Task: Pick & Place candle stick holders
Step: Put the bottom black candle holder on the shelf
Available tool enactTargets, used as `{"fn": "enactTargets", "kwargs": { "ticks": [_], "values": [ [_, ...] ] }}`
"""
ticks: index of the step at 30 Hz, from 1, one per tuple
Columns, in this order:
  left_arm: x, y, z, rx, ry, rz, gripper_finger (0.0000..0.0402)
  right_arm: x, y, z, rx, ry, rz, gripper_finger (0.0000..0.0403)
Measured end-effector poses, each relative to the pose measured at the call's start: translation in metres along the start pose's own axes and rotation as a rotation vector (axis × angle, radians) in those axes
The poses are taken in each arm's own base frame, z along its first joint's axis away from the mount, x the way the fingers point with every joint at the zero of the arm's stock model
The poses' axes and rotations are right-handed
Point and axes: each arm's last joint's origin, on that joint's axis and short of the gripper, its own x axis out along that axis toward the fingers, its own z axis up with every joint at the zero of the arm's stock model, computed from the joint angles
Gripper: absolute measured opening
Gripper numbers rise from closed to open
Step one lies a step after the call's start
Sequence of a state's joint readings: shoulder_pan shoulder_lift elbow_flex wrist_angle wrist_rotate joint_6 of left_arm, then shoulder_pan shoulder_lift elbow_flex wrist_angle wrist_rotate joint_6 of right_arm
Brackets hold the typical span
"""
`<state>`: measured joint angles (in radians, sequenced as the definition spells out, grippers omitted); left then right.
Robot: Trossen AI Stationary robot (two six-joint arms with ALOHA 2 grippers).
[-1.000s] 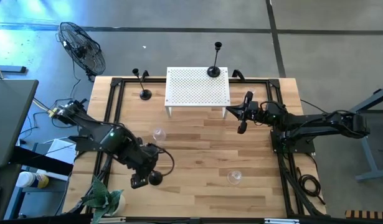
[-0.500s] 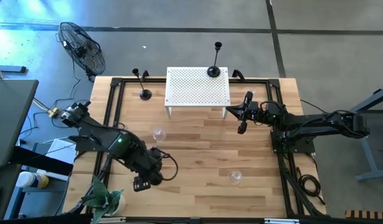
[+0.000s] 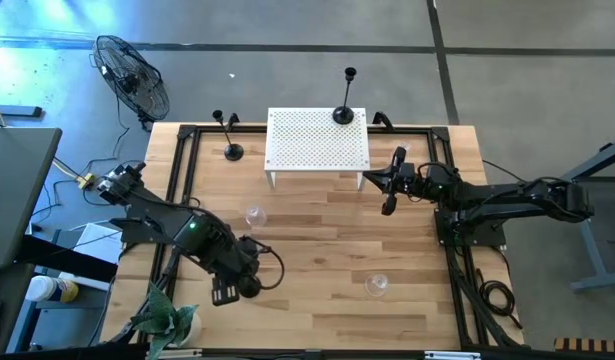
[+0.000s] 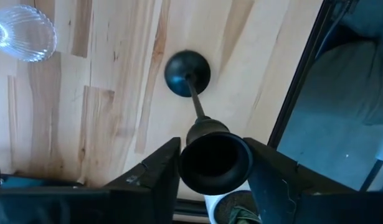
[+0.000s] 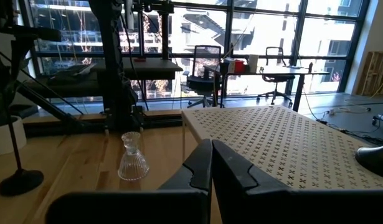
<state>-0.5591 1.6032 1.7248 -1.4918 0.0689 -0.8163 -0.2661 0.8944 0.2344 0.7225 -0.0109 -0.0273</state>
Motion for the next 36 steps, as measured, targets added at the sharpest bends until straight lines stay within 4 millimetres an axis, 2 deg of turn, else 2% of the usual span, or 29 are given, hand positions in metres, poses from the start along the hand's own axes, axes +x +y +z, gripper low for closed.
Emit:
{"fn": "enactTargets", "kwargs": {
  "ticks": [19, 29, 36],
  "values": [
    [0.000, 0.001, 0.001, 0.068, -0.025, 0.024, 0.0158, 0.000, 0.000, 0.000, 0.000, 0.000, 0.000, 0.0001],
    [-0.024, 0.007, 0.009, 0.117, -0.143, 0.062, 0.0158, 0.000, 0.000, 0.000, 0.002, 0.000, 0.000, 0.0002],
    [-0.032, 0.023, 0.024, 0.184, -0.223, 0.150, 0.0158, 0.000, 0.000, 0.000, 0.003, 0.000, 0.000, 0.0002]
  ]
}}
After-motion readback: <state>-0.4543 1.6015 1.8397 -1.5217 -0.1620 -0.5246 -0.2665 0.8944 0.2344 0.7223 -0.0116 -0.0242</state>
